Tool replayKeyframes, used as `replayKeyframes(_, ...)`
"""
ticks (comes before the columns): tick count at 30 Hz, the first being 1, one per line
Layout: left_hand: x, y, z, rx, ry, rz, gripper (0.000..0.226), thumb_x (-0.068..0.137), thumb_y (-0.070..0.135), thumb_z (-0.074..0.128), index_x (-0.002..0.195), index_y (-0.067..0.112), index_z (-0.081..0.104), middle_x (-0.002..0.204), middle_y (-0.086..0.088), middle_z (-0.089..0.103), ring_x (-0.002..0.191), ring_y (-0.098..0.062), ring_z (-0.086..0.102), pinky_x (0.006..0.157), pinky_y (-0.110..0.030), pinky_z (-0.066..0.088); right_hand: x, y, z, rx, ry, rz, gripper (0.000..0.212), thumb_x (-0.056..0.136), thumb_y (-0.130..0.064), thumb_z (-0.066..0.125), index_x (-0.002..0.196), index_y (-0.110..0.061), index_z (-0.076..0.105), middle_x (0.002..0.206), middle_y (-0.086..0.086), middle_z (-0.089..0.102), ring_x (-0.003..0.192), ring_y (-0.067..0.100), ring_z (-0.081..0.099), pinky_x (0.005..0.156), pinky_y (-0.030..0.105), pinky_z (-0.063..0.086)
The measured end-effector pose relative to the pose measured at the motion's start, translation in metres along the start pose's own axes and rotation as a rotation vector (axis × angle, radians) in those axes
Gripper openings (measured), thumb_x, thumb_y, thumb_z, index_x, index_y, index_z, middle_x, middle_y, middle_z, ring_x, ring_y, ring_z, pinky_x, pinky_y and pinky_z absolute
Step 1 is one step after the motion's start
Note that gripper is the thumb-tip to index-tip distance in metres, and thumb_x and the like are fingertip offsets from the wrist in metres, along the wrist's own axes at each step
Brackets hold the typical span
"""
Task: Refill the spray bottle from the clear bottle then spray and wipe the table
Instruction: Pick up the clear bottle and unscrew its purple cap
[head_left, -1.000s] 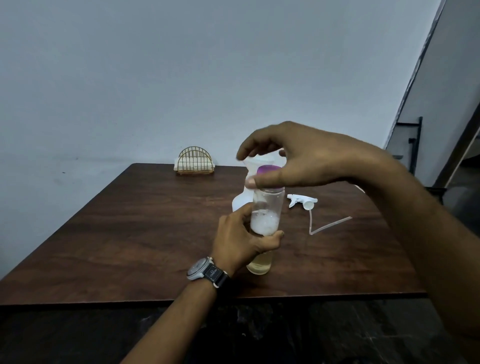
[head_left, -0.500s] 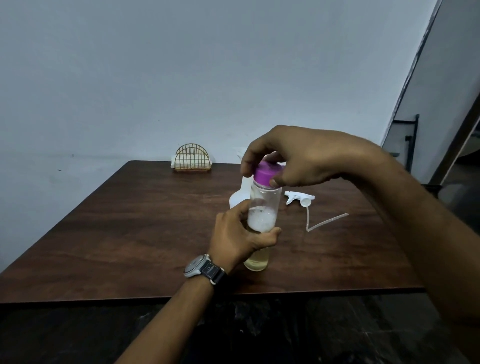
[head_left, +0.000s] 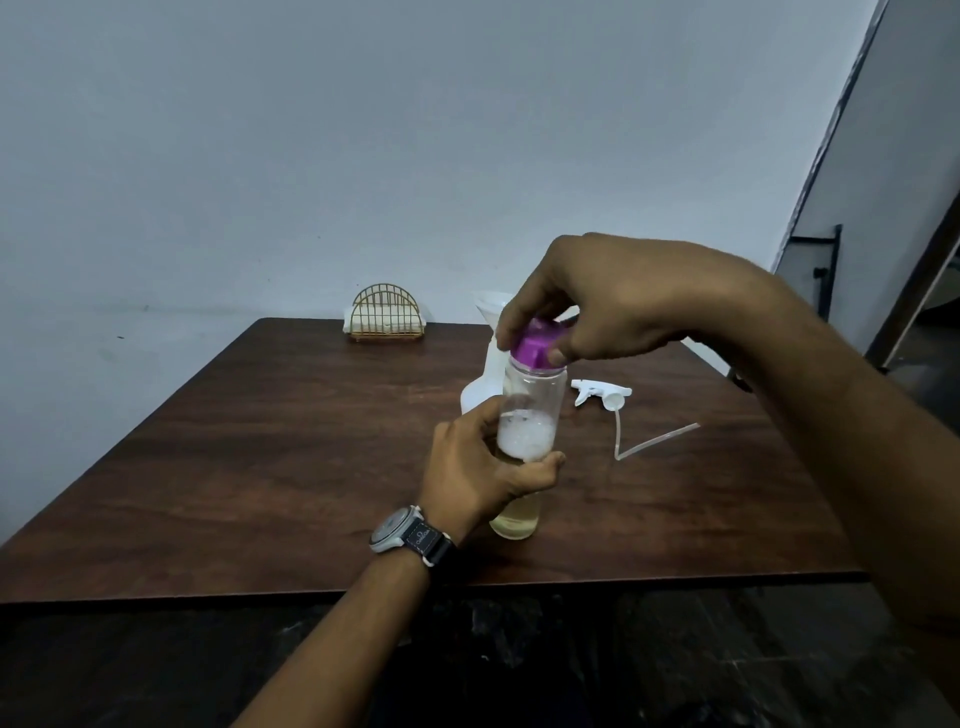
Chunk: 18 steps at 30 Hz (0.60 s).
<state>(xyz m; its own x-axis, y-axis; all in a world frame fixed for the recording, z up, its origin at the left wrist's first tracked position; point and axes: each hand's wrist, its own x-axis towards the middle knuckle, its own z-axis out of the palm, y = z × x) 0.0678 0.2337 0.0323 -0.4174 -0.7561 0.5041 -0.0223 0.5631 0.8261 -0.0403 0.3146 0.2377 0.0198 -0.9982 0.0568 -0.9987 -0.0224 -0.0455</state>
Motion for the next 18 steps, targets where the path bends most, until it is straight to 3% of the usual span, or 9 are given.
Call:
replayKeyframes(2, 0.0, 0.0, 0.0, -0.015, -0.003, -0.004, 0.053, 0.061, 0.026, 0.095, 0.109, 0.029, 0.074, 0.085, 0.01, 0.077, 0.078, 0.0, 0.073, 0.07, -0.031, 0.062, 0.002, 0.005, 0.003, 0.065, -0.048, -0.069, 0.05, 0.081, 0.0, 0.07, 0.105, -0.043, 0.078, 0.11, -0.016, 0.077, 0.111, 0.016, 0.071, 0.098, 0.048, 0.057)
replayKeyframes(4, 0.0, 0.0, 0.0, -0.017, 0.001, 0.009, 0.053, 0.06, 0.025, 0.095, 0.109, 0.028, 0.074, 0.085, 0.011, 0.077, 0.078, 0.0, 0.073, 0.07, -0.028, 0.061, -0.001, 0.01, 0.002, 0.223, -0.095, -0.114, 0.051, 0.082, 0.0, 0.08, 0.118, -0.036, 0.075, 0.12, -0.016, 0.075, 0.117, 0.003, 0.067, 0.105, 0.031, 0.053)
replayKeyframes(6, 0.0, 0.002, 0.0, -0.013, 0.0, 0.005, 0.052, 0.06, 0.026, 0.094, 0.108, 0.029, 0.074, 0.085, 0.012, 0.077, 0.078, 0.001, 0.073, 0.07, -0.028, 0.061, -0.007, 0.009, -0.002, 0.343, -0.074, -0.092, 0.051, 0.08, -0.03, 0.088, 0.128, -0.036, 0.071, 0.128, -0.023, 0.07, 0.12, -0.007, 0.062, 0.105, 0.02, 0.051)
replayKeyframes(8, 0.0, 0.002, 0.0, -0.015, -0.004, 0.0, 0.052, 0.06, 0.026, 0.094, 0.108, 0.03, 0.074, 0.086, 0.013, 0.077, 0.08, 0.002, 0.073, 0.072, -0.031, 0.061, -0.008, 0.005, -0.003, 0.221, 0.056, 0.017, 0.059, 0.072, -0.067, 0.08, 0.125, -0.042, 0.071, 0.125, -0.027, 0.069, 0.116, -0.004, 0.064, 0.103, 0.029, 0.053)
replayKeyframes(10, 0.0, 0.001, 0.0, -0.011, -0.002, 0.007, 0.052, 0.06, 0.027, 0.094, 0.109, 0.031, 0.073, 0.087, 0.013, 0.077, 0.08, 0.001, 0.073, 0.072, -0.032, 0.062, -0.004, 0.0, -0.001, 0.03, 0.15, 0.119, 0.061, 0.073, -0.079, 0.069, 0.117, -0.036, 0.075, 0.108, -0.018, 0.077, 0.097, 0.002, 0.071, 0.091, 0.034, 0.057)
replayKeyframes(12, 0.0, 0.0, 0.0, -0.003, 0.002, 0.011, 0.053, 0.06, 0.028, 0.093, 0.109, 0.03, 0.073, 0.087, 0.009, 0.078, 0.079, 0.0, 0.073, 0.071, -0.033, 0.062, 0.0, -0.001, 0.004, -0.064, 0.133, 0.123, 0.048, 0.082, -0.072, 0.068, 0.104, -0.031, 0.08, 0.088, -0.009, 0.08, 0.077, 0.006, 0.072, 0.073, 0.029, 0.055)
replayKeyframes(13, 0.0, 0.0, 0.0, 0.002, 0.003, 0.014, 0.053, 0.06, 0.029, 0.094, 0.11, 0.029, 0.073, 0.086, 0.008, 0.078, 0.078, 0.0, 0.073, 0.07, -0.033, 0.062, 0.0, -0.002, 0.004, -0.073, 0.108, 0.106, 0.039, 0.086, -0.065, 0.069, 0.105, -0.032, 0.08, 0.09, -0.01, 0.08, 0.079, 0.006, 0.069, 0.069, 0.028, 0.051)
replayKeyframes(15, 0.0, 0.0, 0.001, 0.01, 0.007, 0.018, 0.053, 0.06, 0.029, 0.094, 0.109, 0.028, 0.073, 0.085, 0.008, 0.078, 0.077, 0.0, 0.073, 0.069, -0.033, 0.061, -0.003, -0.005, 0.0, -0.083, 0.059, 0.065, 0.029, 0.089, -0.047, 0.075, 0.117, -0.04, 0.076, 0.105, -0.02, 0.075, 0.096, 0.003, 0.06, 0.076, 0.029, 0.049)
replayKeyframes(18, 0.0, 0.0, 0.001, 0.013, 0.005, 0.01, 0.053, 0.06, 0.029, 0.094, 0.108, 0.028, 0.073, 0.084, 0.008, 0.077, 0.077, -0.001, 0.073, 0.069, -0.033, 0.061, -0.002, -0.001, -0.001, -0.047, -0.012, 0.01, 0.041, 0.086, -0.02, 0.08, 0.117, -0.046, 0.075, 0.113, -0.021, 0.073, 0.11, 0.005, 0.063, 0.095, 0.037, 0.056)
